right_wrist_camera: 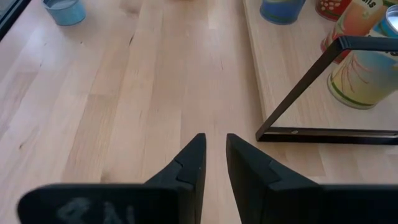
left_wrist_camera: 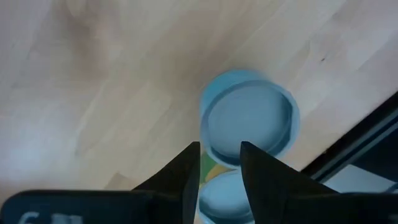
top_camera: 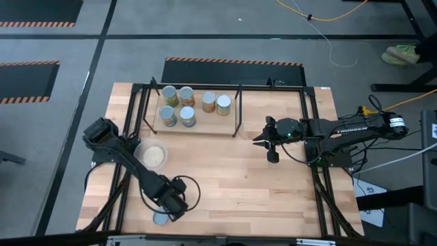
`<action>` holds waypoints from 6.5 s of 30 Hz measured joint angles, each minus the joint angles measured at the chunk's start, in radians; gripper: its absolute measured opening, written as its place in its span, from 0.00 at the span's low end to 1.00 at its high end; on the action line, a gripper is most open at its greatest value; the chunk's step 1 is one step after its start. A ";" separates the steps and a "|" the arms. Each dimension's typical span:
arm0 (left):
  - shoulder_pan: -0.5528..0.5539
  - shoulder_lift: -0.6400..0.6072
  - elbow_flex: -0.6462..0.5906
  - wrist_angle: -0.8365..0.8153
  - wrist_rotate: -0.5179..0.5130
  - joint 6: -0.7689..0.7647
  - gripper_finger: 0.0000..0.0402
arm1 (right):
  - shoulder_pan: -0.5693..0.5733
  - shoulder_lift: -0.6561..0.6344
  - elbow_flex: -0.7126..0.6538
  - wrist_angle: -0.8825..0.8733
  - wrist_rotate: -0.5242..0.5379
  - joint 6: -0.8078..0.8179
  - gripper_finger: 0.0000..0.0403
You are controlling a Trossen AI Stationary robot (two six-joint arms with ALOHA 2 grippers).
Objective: Pick and place cans onto a shelf
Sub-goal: Put the salmons can on the shelf, then put the mushroom can on the shelf
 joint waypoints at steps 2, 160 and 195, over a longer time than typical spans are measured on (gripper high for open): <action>-0.008 0.001 -0.006 0.004 -0.006 0.000 0.27 | 0.000 0.000 0.000 0.002 0.000 0.000 0.17; 0.908 -0.015 0.268 0.017 -0.112 0.997 0.18 | 0.000 0.000 0.000 -0.001 -0.008 0.031 0.17; -0.205 0.088 0.267 -0.207 -0.197 -0.522 0.18 | 0.000 0.000 0.000 -0.001 -0.007 0.029 0.17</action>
